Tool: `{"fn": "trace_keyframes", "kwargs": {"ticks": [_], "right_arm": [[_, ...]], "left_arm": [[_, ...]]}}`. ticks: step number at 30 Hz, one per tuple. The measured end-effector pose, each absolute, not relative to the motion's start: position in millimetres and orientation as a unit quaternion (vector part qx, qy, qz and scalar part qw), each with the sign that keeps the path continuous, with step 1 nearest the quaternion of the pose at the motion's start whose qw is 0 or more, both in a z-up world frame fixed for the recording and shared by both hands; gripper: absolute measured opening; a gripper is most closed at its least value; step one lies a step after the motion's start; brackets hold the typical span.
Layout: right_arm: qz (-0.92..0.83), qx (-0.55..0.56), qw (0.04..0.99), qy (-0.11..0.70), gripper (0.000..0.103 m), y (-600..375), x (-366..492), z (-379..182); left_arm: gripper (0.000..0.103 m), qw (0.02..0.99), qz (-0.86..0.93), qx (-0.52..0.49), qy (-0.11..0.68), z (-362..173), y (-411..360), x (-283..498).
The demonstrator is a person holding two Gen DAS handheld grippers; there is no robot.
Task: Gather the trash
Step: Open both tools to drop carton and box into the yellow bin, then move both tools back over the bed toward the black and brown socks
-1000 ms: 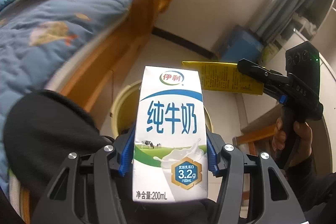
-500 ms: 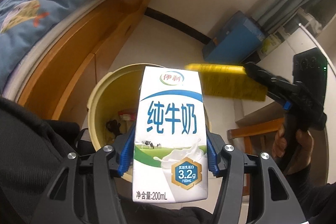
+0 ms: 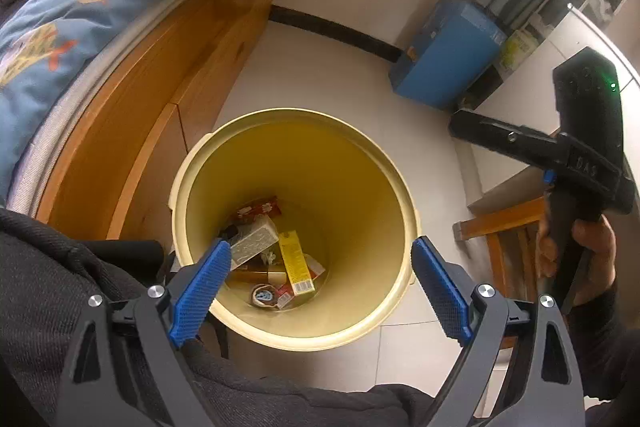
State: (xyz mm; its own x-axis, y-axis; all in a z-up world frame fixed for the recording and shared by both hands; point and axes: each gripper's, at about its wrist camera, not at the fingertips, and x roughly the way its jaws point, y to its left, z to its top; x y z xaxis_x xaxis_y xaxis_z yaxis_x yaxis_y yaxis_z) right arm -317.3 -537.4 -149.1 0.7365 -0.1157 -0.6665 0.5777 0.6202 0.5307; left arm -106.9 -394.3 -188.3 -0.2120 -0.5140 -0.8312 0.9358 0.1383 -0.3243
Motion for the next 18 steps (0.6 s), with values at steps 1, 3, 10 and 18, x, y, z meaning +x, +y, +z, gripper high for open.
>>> {"fn": "trace_keyframes", "kwargs": {"ticks": [1, 3, 10, 18], "right_arm": [[-0.200, 0.384, 0.850, 0.301, 0.074, -536.3, -315.8, -148.4], [-0.192, 0.381, 0.853, 0.301, 0.074, -532.7, -311.5, -145.7], [-0.176, 0.357, 0.864, 0.309, 0.078, -521.6, -298.0, -133.3], [-0.166, 0.353, 0.873, 0.294, 0.082, -514.7, -282.5, -119.0]], "left_arm": [[0.091, 0.587, -0.619, 0.219, 0.474, -187.8, -394.9, -107.0], [0.091, 0.588, -0.620, 0.214, 0.473, -187.2, -394.2, -106.6], [0.091, 0.585, -0.631, 0.198, 0.470, -182.7, -391.9, -105.7], [0.091, 0.587, -0.650, 0.178, 0.449, -170.7, -376.9, -103.3]]}}
